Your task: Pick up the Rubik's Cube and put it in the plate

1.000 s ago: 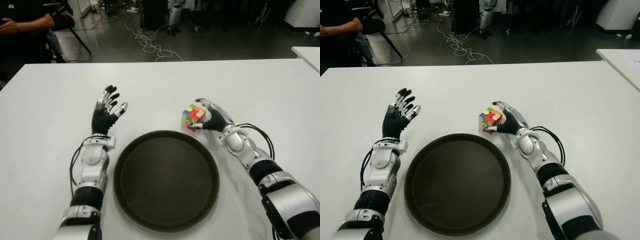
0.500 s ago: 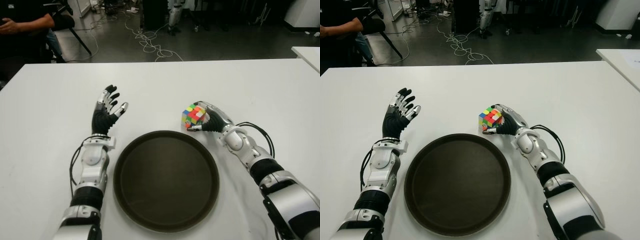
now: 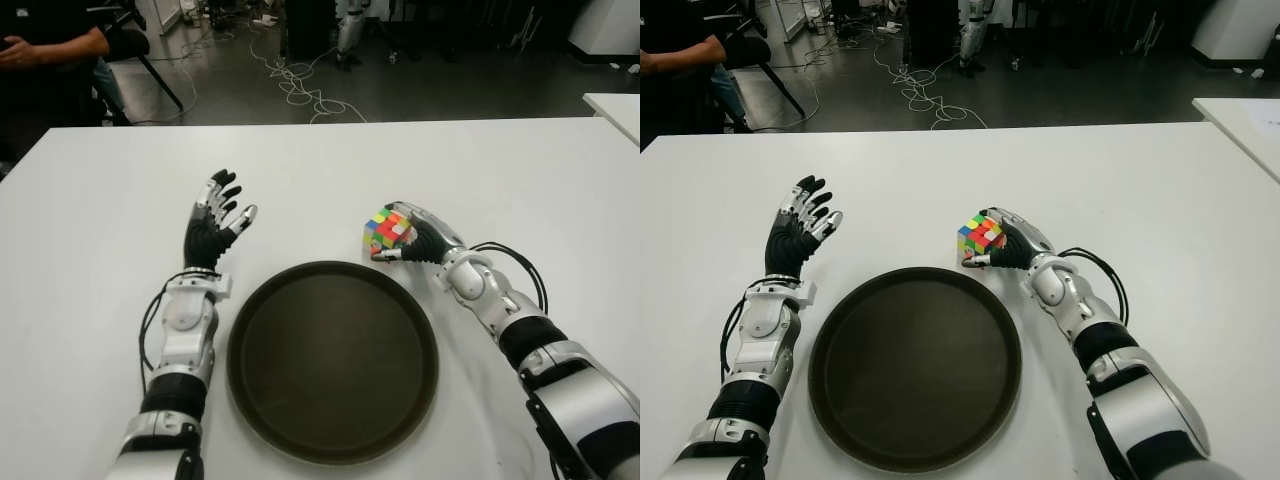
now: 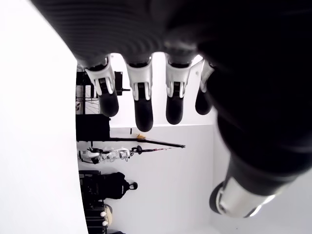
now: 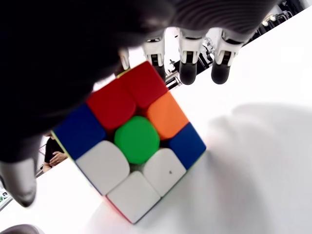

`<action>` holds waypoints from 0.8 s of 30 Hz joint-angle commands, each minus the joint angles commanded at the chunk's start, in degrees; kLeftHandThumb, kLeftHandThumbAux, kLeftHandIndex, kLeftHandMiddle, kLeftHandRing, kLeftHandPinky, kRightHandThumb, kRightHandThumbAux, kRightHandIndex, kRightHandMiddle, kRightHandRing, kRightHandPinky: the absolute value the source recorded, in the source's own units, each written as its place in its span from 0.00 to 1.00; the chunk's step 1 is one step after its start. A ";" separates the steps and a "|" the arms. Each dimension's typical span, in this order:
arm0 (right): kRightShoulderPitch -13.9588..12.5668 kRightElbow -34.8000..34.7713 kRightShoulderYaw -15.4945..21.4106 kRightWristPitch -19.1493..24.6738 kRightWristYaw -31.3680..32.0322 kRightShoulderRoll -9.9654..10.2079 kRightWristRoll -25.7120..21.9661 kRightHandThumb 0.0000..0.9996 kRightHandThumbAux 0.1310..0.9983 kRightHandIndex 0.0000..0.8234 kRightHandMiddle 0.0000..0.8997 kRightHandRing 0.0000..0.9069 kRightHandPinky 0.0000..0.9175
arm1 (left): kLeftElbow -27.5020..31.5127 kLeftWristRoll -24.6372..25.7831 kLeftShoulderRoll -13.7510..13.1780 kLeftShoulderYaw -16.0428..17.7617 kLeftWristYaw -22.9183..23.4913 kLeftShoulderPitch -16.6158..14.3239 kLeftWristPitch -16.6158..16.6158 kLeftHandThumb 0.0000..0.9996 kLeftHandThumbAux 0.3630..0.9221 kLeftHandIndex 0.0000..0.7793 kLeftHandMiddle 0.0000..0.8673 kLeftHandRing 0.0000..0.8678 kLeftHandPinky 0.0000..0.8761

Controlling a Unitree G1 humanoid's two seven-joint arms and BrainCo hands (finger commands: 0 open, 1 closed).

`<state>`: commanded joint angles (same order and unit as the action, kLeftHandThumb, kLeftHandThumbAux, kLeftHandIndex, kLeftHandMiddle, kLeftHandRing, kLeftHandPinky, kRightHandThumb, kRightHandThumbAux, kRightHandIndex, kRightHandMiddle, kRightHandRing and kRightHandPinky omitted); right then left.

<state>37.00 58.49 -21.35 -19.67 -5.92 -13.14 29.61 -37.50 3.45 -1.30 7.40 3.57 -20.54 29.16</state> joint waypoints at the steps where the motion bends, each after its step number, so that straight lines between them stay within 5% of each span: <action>1: -0.03 -0.04 -0.15 -0.09 -0.08 0.01 0.09 0.00 0.48 0.01 0.03 0.06 0.08 | 0.04 -0.02 -0.01 -0.02 0.02 0.03 0.02 0.02 0.73 0.08 0.16 0.14 0.12; 24: -0.15 0.66 -1.46 -0.93 -2.07 0.26 1.17 0.00 0.47 0.03 0.04 0.07 0.09 | -0.35 -0.04 0.02 -0.07 0.09 -0.11 0.06 0.04 0.73 0.09 0.17 0.15 0.11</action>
<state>36.85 59.15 -22.81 -20.61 -8.00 -12.89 30.77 -37.85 3.41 -1.28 7.33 3.65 -20.65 29.21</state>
